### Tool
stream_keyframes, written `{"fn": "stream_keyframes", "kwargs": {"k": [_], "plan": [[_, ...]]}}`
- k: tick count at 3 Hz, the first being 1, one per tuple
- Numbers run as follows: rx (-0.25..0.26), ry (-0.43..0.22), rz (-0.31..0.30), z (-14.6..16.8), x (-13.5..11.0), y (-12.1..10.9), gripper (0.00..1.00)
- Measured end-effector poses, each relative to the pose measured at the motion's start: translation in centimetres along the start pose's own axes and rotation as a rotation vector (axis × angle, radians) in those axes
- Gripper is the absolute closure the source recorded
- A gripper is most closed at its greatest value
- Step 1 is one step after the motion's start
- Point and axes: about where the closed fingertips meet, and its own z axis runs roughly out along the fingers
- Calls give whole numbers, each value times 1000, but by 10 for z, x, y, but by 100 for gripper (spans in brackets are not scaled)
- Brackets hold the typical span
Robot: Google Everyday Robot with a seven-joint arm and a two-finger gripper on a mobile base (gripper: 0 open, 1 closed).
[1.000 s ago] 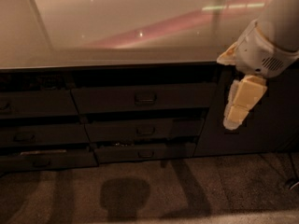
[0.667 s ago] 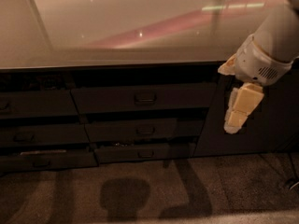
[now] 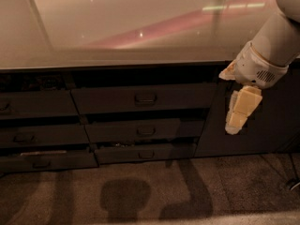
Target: Open top drawer
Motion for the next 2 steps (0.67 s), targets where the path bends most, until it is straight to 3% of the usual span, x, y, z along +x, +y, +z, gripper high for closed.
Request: {"fn": "stream_keyframes", "kwargs": {"k": [1,2], "plan": [[72,2,-67,-1,-2,8,0],[198,-17,-169,1,-1,23,0]]}}
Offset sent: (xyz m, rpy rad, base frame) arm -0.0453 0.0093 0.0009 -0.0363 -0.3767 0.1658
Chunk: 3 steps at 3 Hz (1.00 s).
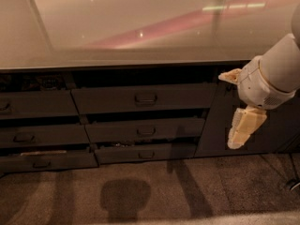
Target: Open top drawer
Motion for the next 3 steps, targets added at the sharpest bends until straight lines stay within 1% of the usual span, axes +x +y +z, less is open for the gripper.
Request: {"fn": "stream_keyframes", "kwargs": {"k": [1,2,3], "plan": [[0,0,0,0,0,0,0],[-30,5,-14,17,-15,-12,0],[-61,29,-92,38,-57,-16,0]]}}
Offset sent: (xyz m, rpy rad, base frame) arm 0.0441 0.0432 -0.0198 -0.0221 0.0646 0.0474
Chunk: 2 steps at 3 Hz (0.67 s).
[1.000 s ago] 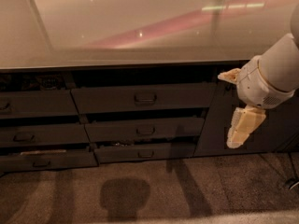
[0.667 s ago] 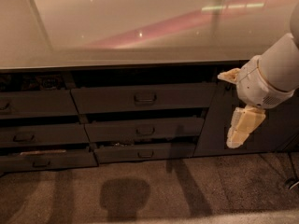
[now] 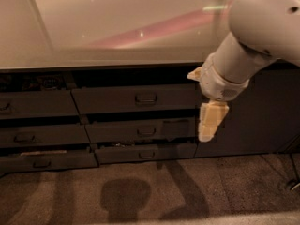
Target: Open top drawer
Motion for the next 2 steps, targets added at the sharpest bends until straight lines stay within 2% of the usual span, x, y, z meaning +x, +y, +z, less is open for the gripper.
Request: {"fn": "stream_keyframes", "kwargs": {"k": [1,2], "plan": [[-26,18,-80,15,-35,-1,0],[-26,18,-81,15,-35,-1,0]]}}
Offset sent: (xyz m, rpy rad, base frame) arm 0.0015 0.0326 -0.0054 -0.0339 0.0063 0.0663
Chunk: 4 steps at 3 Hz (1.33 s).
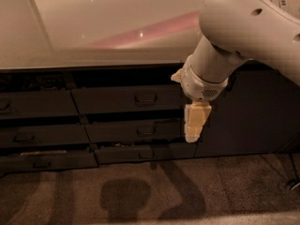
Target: Open top drawer
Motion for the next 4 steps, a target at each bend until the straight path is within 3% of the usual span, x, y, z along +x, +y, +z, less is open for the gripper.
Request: {"fn": "stream_keyframes", "kwargs": {"k": [1,2,3,4], "plan": [[79,49,-55,1,2,7,0],[199,115,-160,3,1,25,0],[237,104,-166,6,-2,19,0],[237,104,-166,6,-2,19,0]]}}
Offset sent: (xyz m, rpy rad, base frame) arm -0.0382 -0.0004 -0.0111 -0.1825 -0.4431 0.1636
